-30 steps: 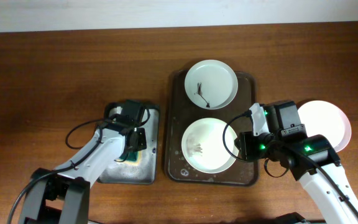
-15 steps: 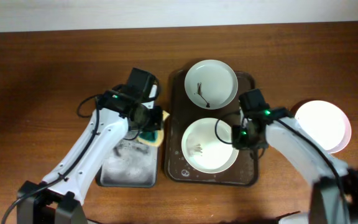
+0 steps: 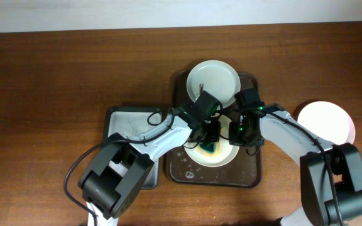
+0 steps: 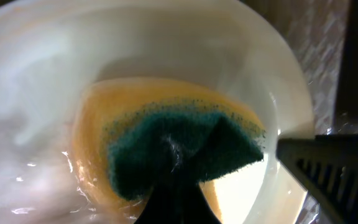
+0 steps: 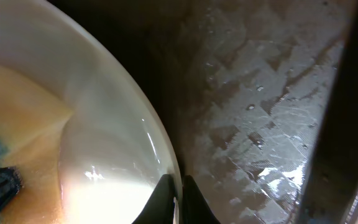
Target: Clean dirty plates on tray and stack at the side
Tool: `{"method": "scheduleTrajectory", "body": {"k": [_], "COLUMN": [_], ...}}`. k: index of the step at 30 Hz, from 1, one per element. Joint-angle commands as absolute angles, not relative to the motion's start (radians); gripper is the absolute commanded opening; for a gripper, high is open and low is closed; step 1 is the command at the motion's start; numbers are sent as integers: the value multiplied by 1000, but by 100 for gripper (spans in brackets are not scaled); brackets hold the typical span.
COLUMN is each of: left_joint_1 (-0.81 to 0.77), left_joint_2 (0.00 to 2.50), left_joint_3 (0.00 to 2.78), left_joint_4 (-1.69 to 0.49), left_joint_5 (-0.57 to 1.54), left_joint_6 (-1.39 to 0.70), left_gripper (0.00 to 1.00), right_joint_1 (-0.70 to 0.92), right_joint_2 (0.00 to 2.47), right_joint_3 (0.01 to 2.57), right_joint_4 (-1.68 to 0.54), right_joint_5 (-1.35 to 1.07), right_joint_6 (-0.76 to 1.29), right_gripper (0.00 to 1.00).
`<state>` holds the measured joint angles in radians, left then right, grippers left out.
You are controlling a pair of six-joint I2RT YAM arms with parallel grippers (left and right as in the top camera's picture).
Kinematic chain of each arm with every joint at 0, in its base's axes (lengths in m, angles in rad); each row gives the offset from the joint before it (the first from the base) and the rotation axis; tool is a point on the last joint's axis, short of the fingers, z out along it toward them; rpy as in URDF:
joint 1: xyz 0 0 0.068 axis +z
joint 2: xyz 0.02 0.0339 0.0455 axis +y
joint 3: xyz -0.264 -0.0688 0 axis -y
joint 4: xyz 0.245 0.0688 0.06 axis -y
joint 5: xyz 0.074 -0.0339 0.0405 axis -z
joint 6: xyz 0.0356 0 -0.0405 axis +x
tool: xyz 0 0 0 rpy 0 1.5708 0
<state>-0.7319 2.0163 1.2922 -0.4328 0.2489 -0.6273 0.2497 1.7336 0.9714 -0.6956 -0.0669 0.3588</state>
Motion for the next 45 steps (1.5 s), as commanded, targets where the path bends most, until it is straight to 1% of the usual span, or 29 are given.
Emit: {"method": "scheduleTrajectory", "body": {"k": [1,6,8,9,10,11,13,14,15,16,17,20,23,26,28,29,31,33,35,38,41,42,44,45], "left_joint_1": [-744,-663,-646,-648,-652,-657,-666,-677,-691,-711,-740,-804,-804,-759,-714,-690,-682,-683,-683,-676,-584,-549,-456,-428], "left_joint_2": [2128,2125,2125,2125,2125,2125,2128,2128,2128,2128,2128,2134,2145,2143,2122,2100,2066,2034,1974,1812,1645,1618,1579,1573], "left_joint_3": [1293,1362,1405,1422,1440,1444,1441,1441,1441,1441,1441,1441,1441,1441,1443,1443,1443,1443,1453,1455,1455,1455,1451,1444], "left_joint_4": [-464,-785,-873,-891,-884,-849,-755,-684,-637,-595,-568,-530,-545,-668,-790,-853,-904,-932,-964,-982,-1148,-1183,-1234,-1242], "left_joint_5": [234,-274,-432,-455,-411,-308,-44,150,250,317,334,332,318,155,-21,-150,-324,-424,-405,-289,-276,-265,-220,-220], "left_joint_6": [-662,-662,-662,-662,-662,-662,-662,-662,-662,-662,-663,-671,-681,-681,-681,-681,-680,-680,-681,-680,-680,-644,-476,-456], "left_gripper": [0,0,0,0,0,0,0,0,0,0,0,0,0,0,0,0,0,0,0,0,0,0,0,0], "right_joint_1": [254,254,254,254,254,254,254,254,254,254,254,254,254,254,254,254,254,254,254,254,255,256,278,299], "right_joint_2": [1773,1773,1773,1773,1773,1773,1773,1773,1773,1773,1773,1773,1773,1773,1773,1773,1773,1773,1769,1698,1517,1457,1309,1263], "right_joint_3": [954,954,954,954,954,954,954,954,954,954,954,954,954,954,954,954,954,954,954,954,954,954,954,954], "right_joint_4": [-710,-720,-726,-728,-728,-728,-728,-728,-728,-728,-728,-729,-733,-736,-733,-732,-733,-733,-741,-763,-797,-807,-849,-861], "right_joint_5": [-14,-14,-14,-14,-14,-14,-14,-14,-14,-14,-14,-14,-14,-14,-14,-14,-14,-14,-14,-13,3,13,87,128], "right_joint_6": [376,402,402,402,402,402,402,402,402,402,402,402,402,412,449,464,481,480,476,418,361,344,344,344], "right_gripper": [4,4,4,4,4,4,4,4,4,4,4,4,4,4,4,4,4,4,4,4,4,4,4,4]}}
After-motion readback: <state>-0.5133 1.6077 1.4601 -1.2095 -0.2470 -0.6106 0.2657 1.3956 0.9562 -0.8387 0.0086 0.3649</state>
